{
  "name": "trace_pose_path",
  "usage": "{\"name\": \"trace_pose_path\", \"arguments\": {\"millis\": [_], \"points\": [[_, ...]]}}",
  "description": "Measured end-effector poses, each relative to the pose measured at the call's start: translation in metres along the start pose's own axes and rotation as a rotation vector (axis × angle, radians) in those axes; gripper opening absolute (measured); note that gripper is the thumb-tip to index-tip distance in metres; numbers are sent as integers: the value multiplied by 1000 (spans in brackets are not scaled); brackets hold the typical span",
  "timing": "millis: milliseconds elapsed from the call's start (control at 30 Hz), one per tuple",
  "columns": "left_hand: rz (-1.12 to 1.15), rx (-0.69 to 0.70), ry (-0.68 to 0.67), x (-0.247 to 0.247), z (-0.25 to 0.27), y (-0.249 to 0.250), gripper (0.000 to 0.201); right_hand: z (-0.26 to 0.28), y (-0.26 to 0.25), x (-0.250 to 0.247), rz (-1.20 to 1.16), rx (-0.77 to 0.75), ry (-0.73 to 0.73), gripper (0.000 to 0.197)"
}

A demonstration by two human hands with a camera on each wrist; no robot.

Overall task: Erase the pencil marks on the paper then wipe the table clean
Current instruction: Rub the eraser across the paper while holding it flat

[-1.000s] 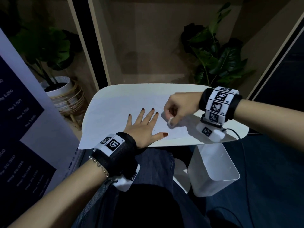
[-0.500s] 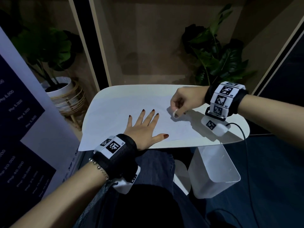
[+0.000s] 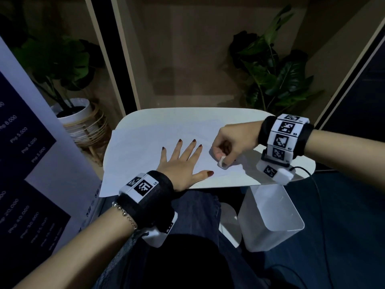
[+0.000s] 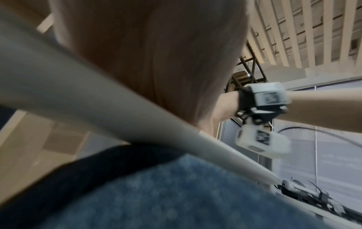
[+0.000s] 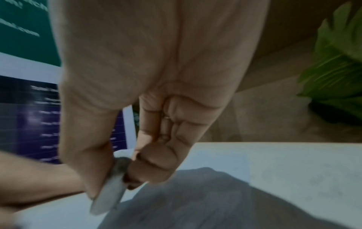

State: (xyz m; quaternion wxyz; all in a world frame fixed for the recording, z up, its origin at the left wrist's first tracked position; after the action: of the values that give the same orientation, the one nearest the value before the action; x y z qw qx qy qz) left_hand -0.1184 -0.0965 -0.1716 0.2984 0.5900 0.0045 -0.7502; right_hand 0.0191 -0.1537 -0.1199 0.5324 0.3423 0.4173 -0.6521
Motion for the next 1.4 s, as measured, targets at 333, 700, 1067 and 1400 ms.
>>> {"name": "trace_pose_path", "arguments": {"millis": [333,700,1067,1400], "points": [[0,7,-11,0,0,-1,84,2,18,-17,54,68,137,17],[-18,0,-21,0,0,0,84,-5,36,-34,200,150,205,19],[-19,6,-22,-1,1,0,85,-9,48,-39,296,175,251,19],[-10,-5,-23,0,-1,-1,85,4,15,-3,1,37,-14,17]]}}
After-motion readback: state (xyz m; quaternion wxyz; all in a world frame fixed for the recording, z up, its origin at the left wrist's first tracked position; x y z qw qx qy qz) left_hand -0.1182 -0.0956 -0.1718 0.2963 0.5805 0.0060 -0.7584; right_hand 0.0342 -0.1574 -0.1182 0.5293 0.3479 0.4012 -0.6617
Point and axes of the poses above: each hand's wrist, its own z-axis away from the middle knuckle, its own x-axis out of the palm, y = z × x, the point moved 6 cm from there along -z, towards the middle knuckle, and after that the axes turned 14 degrees about z, right-handed, at the moved point
